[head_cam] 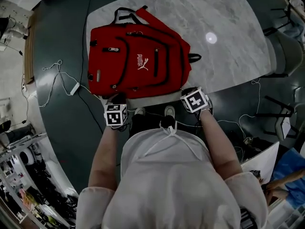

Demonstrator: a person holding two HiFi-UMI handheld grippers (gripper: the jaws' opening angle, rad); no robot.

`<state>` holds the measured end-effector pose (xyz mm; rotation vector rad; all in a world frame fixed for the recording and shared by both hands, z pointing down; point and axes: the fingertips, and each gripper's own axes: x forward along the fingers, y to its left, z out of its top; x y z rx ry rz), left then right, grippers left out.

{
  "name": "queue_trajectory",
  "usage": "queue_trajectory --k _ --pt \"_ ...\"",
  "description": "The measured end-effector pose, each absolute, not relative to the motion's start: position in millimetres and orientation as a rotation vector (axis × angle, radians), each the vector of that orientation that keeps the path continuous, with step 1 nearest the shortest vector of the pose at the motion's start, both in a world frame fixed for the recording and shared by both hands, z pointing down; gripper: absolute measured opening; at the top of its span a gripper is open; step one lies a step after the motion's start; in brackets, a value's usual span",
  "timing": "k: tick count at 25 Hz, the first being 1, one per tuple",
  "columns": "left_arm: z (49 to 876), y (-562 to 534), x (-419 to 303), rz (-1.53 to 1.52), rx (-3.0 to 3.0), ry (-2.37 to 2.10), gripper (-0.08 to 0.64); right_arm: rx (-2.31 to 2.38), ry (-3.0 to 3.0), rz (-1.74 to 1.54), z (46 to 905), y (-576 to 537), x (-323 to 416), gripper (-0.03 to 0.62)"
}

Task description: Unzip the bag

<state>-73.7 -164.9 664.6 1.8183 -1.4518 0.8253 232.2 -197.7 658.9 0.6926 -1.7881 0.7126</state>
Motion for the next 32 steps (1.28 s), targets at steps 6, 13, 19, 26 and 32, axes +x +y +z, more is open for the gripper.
queue_trajectory --k 6,13,19,26,32 --pt "666 -165 -74 0.794 1.801 -1.469 0.02 0.768 -1.786 0.731 660 -199 231 0.031" --pt "630 -164 -63 0.677 1.794 -1.515 0.02 0.972 -1.91 0.682 610 -218 215 0.094" --pt "540 -200 -20 0.422 2.031 -1.527 0.02 1.076 -2.147 0.596 529 -249 167 0.064" --pt "407 -246 21 0.102 2.367 -1.431 0.02 1.19 -2.416 0.384 418 -273 122 0.04" --pt "306 -250 35 -0.05 2.626 -1.491 0.02 1.258 -2.595 0.264 350 -272 112 0.029"
